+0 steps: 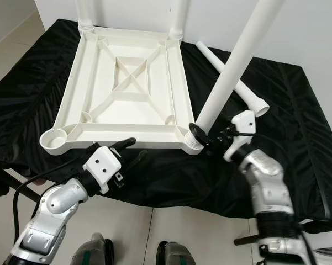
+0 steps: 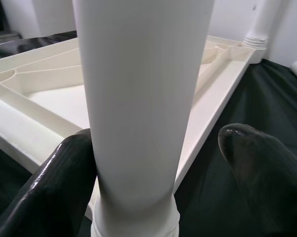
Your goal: Building children table
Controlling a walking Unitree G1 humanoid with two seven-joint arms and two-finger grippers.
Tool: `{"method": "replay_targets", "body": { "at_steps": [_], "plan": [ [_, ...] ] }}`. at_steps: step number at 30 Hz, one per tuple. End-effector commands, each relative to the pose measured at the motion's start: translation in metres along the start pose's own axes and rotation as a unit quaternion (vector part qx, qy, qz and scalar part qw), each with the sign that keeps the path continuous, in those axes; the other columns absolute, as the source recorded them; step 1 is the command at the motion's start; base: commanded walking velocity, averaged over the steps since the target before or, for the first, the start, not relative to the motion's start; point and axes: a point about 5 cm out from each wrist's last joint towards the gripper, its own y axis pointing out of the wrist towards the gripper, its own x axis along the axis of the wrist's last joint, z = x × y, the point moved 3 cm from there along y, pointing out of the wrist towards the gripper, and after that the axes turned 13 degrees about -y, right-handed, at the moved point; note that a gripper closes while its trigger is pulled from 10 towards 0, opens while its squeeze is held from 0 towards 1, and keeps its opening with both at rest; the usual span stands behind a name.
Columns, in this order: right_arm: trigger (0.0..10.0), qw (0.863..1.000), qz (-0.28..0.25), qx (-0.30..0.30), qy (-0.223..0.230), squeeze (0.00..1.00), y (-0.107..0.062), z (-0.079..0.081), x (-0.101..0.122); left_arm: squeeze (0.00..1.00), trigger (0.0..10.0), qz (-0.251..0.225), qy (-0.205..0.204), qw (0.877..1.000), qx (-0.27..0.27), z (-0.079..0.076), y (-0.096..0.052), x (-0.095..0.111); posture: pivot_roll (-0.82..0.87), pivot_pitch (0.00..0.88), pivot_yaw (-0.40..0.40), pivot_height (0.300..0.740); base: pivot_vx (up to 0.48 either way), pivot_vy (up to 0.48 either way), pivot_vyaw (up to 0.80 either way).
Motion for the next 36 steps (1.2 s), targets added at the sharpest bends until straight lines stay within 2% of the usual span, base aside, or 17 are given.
{"method": "replay_targets", "body": {
  "at_steps": [1, 3, 6, 8, 9, 10, 11, 12, 21, 22, 23, 24, 32, 36],
  "plan": [
    [10.0, 1.000, -0.002, 0.005, 0.000, 0.00, -0.003, -0.003, 0.000, 0.00, 10.0, 0.004, -0.003, 1.000, -0.010, -0.003, 0.000, 0.000, 0.07, 0.090, -0.066, 0.740, 0.000, 0.000, 0.00],
    [10.0, 1.000, -0.005, 0.030, -0.006, 0.00, -0.003, -0.007, 0.003, 0.00, 10.0, 0.007, -0.001, 1.000, -0.017, -0.004, -0.001, 0.001, 0.07, 0.091, -0.063, 0.740, 0.000, 0.000, 0.00],
    [10.0, 0.999, -0.007, 0.038, -0.008, 0.00, -0.003, -0.009, 0.004, 0.00, 10.0, 0.008, -0.001, 1.000, -0.020, -0.005, -0.001, 0.002, 0.07, 0.091, -0.062, 0.740, 0.000, 0.000, 0.00],
    [5.7, 0.999, -0.012, 0.051, -0.006, 0.00, -0.001, -0.010, 0.006, 0.00, 10.0, 0.008, -0.002, 1.000, -0.023, -0.006, -0.001, 0.003, 0.07, 0.093, -0.063, 0.740, 0.000, 0.000, 0.00],
    [5.7, 0.999, -0.012, 0.051, -0.006, 0.00, -0.001, -0.010, 0.006, 0.00, 10.0, 0.008, -0.002, 1.000, -0.023, -0.006, -0.001, 0.003, 0.07, 0.093, -0.063, 0.740, 0.000, 0.000, 0.00],
    [2.8, 0.998, -0.013, 0.056, -0.006, 0.00, 0.000, -0.009, 0.006, 0.00, 10.0, 0.008, -0.002, 1.000, -0.024, -0.006, 0.000, 0.004, 0.07, 0.093, -0.064, 0.740, 0.000, 0.000, 0.00],
    [2.8, 0.998, -0.013, 0.056, -0.006, 0.00, 0.000, -0.009, 0.006, 0.00, 10.0, 0.008, -0.002, 1.000, -0.024, -0.006, 0.000, 0.004, 0.07, 0.093, -0.064, 0.740, 0.000, 0.000, 0.00],
    [0.0, 0.998, -0.013, 0.068, -0.001, 0.00, 0.001, -0.007, 0.004, 0.00, 10.0, 0.008, -0.004, 1.000, -0.026, -0.007, 0.000, 0.005, 0.07, 0.093, -0.066, 0.740, 0.000, 0.000, 0.00],
    [0.0, 0.997, -0.009, 0.079, 0.010, 0.00, -0.002, -0.003, -0.001, 0.00, 10.0, 0.011, -0.007, 1.000, -0.028, -0.008, -0.001, 0.005, 0.06, 0.088, -0.069, 0.740, 0.000, 0.000, 0.00],
    [2.0, 0.997, -0.007, 0.076, 0.012, 0.00, -0.004, -0.002, -0.002, 0.00, 10.0, 0.011, -0.008, 1.000, -0.029, -0.009, -0.001, 0.004, 0.06, 0.086, -0.069, 0.740, 0.000, 0.000, 0.00],
    [2.0, 0.997, -0.007, 0.076, 0.012, 0.00, -0.004, -0.002, -0.002, 0.00, 10.0, 0.011, -0.008, 1.000, -0.029, -0.009, -0.001, 0.004, 0.06, 0.086, -0.069, 0.740, 0.000, 0.000, 0.00],
    [10.0, 0.997, -0.007, 0.070, 0.018, 0.00, -0.005, 0.000, -0.002, 0.00, 10.0, 0.011, -0.008, 0.999, -0.029, -0.009, 0.000, 0.004, 0.06, 0.084, -0.069, 0.740, 0.000, 0.000, 0.00],
    [10.0, 0.999, -0.018, 0.022, 0.037, 0.00, -0.009, 0.011, 0.002, 0.00, 10.0, 0.013, -0.010, 0.999, -0.030, -0.011, 0.000, 0.002, 0.05, 0.079, -0.072, 0.740, 0.000, 0.000, 0.00],
    [10.0, 0.998, -0.037, -0.033, 0.046, 0.00, -0.010, 0.028, 0.011, 0.00, 10.0, 0.015, -0.013, 0.999, -0.028, -0.012, -0.001, 0.001, 0.05, 0.071, -0.075, 0.740, 0.000, 0.000, 0.00]
  ]
}}
